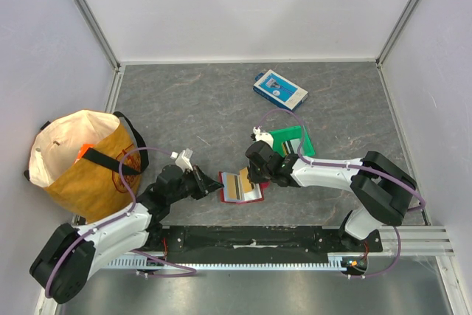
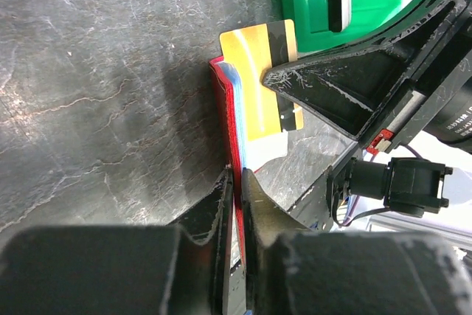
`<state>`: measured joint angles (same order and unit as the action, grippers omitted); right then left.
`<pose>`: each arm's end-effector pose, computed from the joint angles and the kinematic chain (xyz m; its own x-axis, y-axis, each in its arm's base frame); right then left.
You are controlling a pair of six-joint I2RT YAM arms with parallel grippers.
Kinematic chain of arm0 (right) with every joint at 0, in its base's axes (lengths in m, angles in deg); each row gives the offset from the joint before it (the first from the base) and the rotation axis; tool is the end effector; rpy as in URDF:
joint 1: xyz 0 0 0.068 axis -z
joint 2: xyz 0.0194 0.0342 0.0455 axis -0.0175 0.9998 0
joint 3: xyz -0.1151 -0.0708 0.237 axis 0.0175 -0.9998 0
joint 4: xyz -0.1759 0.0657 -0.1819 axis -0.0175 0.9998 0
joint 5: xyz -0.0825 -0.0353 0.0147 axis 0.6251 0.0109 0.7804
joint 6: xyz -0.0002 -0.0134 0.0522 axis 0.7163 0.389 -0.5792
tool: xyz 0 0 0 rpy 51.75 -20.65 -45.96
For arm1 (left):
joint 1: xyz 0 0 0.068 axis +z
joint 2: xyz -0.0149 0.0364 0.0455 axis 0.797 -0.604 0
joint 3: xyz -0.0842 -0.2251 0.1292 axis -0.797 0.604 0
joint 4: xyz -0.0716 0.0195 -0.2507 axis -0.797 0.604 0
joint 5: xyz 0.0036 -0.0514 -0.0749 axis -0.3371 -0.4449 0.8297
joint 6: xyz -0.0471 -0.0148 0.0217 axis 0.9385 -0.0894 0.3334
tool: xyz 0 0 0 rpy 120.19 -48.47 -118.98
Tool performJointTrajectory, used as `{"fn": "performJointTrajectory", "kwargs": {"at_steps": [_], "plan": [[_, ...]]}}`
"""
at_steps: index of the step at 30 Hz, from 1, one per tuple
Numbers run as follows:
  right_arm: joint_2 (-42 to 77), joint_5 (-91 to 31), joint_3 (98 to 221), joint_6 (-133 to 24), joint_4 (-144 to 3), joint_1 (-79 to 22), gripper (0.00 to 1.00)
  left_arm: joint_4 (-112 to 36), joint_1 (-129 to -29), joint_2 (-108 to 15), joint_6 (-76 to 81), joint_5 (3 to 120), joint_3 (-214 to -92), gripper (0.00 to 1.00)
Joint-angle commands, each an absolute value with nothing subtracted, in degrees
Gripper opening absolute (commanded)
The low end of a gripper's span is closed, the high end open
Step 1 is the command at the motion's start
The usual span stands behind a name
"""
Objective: Put the credit cards into the card holder
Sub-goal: Turn over the card slot in the card holder.
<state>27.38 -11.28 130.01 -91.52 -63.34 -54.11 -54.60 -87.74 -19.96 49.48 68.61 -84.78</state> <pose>0.1813 0.2484 0.1600 -0.8416 -0.0155 -0.5398 -0.2175 0.9247 0.3126 0.1255 -0.0991 0.1332 -0.8276 -0.4262 -0.3652 0.0747 0.5612 -0.8243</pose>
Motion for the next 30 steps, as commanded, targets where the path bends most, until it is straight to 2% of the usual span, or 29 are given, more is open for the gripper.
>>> {"fn": "performJointTrajectory", "kwargs": {"at_steps": [1, 3, 17, 30], "plan": [[31.4, -11.0, 127.3, -89.6, -56.5, -54.5, 0.0, -52.5, -88.0, -17.6, 49.7, 67.9, -84.7, 0.1], [31.2, -10.9, 127.4, -89.7, -56.6, -54.5, 0.0, -50.9, -87.9, -16.8, 49.5, 67.3, -84.9, 0.02], [16.9, -10.5, 133.1, -92.0, -60.9, -55.4, 0.0, -39.8, -88.1, -14.2, 45.5, 64.1, -88.8, 0.02], [25.5, 1.0, 138.4, -99.2, -69.2, -67.1, 0.0, -39.4, -87.9, -13.8, 45.2, 65.2, -90.1, 0.02]]}}
